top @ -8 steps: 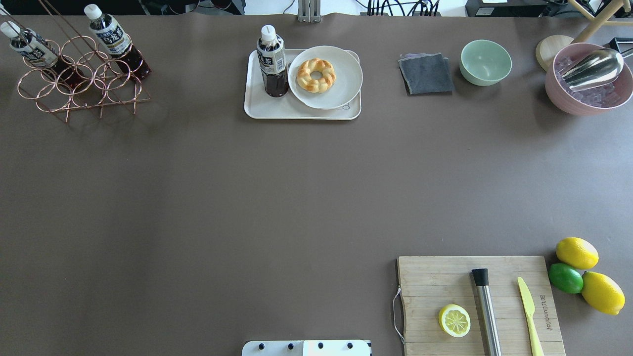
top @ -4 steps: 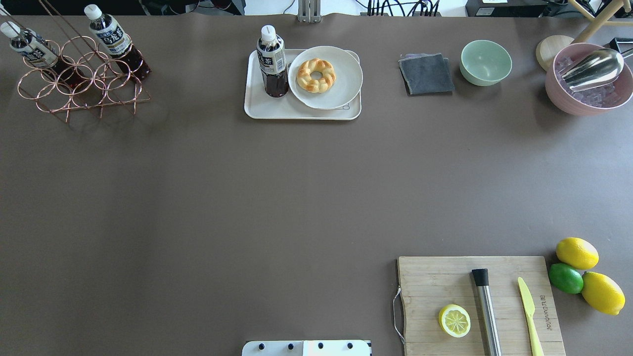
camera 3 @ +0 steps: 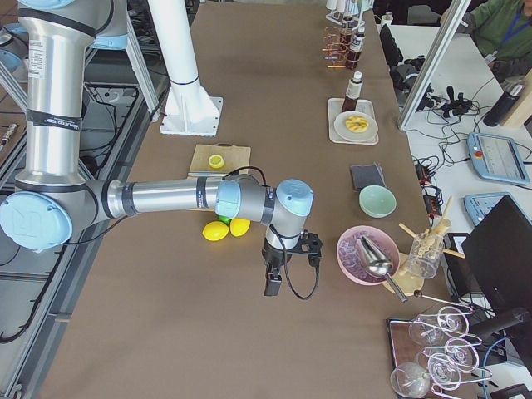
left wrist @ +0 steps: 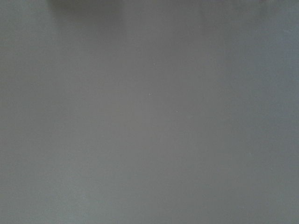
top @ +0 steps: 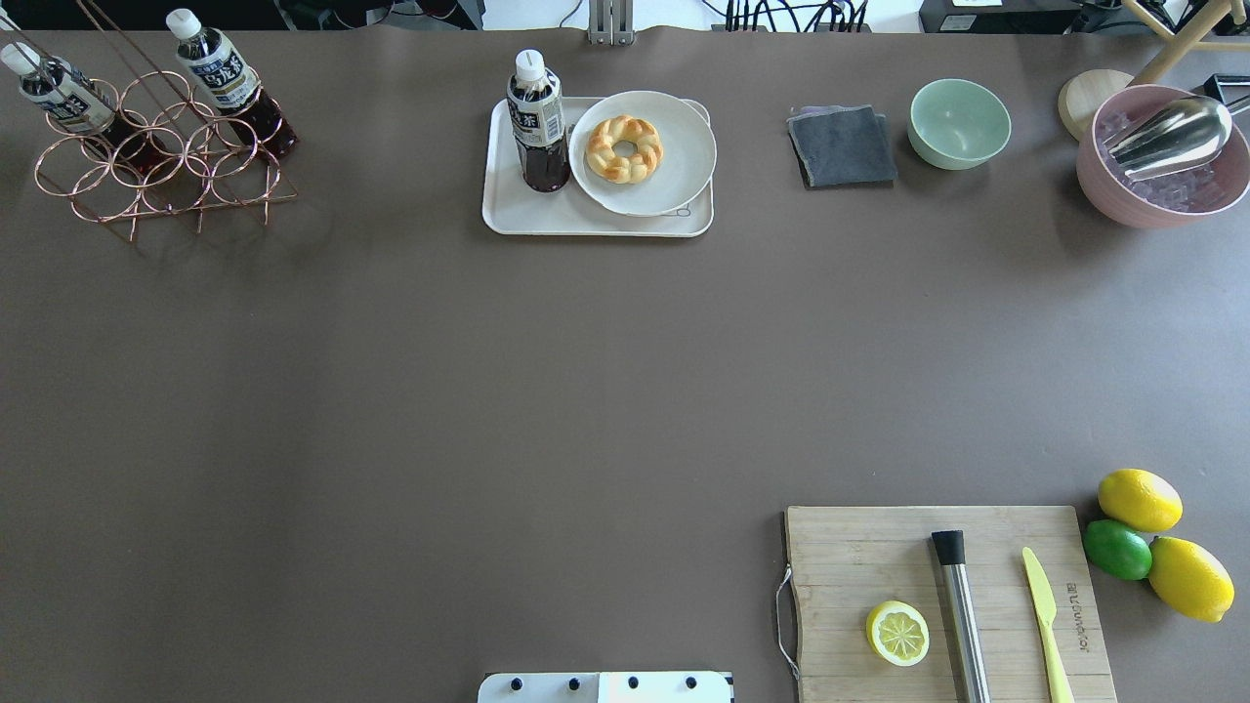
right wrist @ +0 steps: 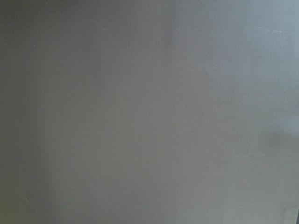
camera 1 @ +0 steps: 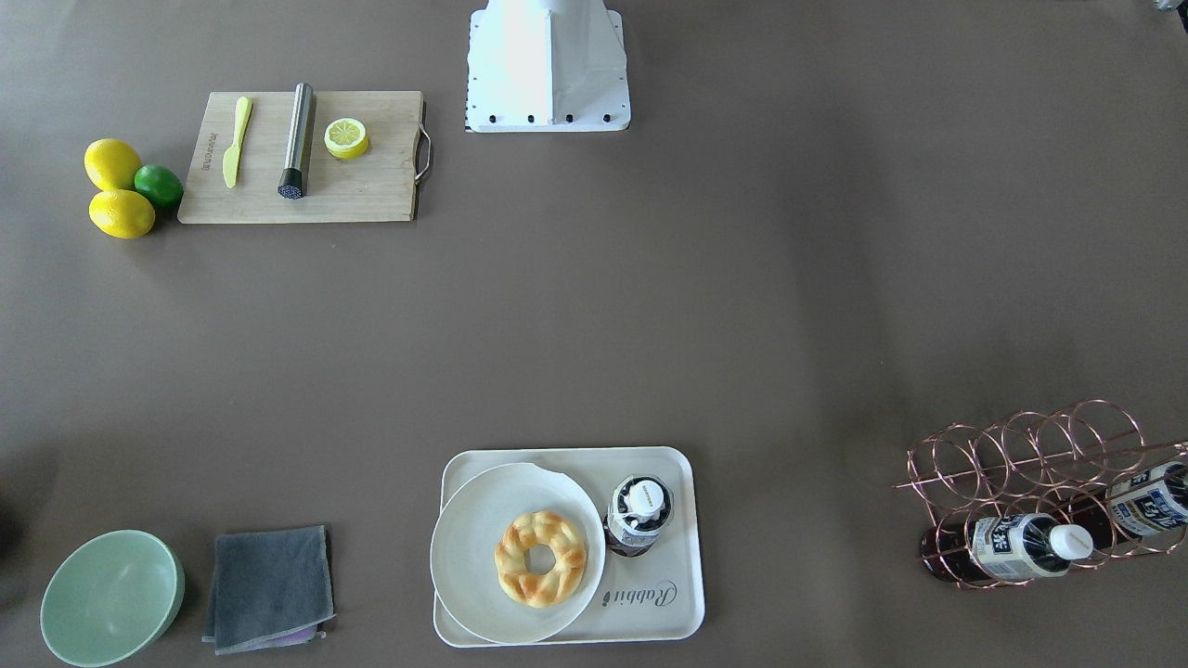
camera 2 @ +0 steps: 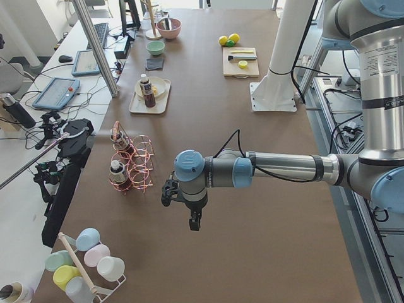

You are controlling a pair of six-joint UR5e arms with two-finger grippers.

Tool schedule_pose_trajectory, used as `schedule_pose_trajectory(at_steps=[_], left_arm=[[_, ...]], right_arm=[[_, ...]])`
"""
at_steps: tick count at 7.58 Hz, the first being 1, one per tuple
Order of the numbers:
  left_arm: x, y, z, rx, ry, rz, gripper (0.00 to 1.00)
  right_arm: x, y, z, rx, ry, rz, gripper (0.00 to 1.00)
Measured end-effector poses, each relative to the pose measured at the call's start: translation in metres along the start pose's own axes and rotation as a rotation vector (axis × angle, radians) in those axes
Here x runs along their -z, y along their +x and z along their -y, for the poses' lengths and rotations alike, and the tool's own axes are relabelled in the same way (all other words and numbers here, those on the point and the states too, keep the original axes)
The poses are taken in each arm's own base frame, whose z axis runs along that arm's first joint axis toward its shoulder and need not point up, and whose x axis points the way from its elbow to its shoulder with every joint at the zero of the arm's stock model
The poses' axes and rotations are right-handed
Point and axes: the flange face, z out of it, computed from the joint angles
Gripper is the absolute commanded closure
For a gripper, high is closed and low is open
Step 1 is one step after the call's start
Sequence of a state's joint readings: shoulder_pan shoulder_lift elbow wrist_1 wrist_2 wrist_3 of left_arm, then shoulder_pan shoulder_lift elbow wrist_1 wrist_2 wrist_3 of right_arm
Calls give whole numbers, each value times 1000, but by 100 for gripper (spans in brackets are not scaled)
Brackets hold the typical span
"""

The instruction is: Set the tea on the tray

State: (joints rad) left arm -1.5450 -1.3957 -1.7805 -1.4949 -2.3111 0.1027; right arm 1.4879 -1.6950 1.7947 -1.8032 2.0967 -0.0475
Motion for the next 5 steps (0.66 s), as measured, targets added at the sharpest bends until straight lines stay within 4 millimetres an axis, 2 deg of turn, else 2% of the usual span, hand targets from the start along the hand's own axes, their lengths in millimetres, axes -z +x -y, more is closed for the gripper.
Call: schedule_pose_trajectory(at_steps=[5], left_arm=[[6, 1, 0, -2, 14, 0, 3]], right_arm=[[1, -4, 1, 0, 4, 38, 0]])
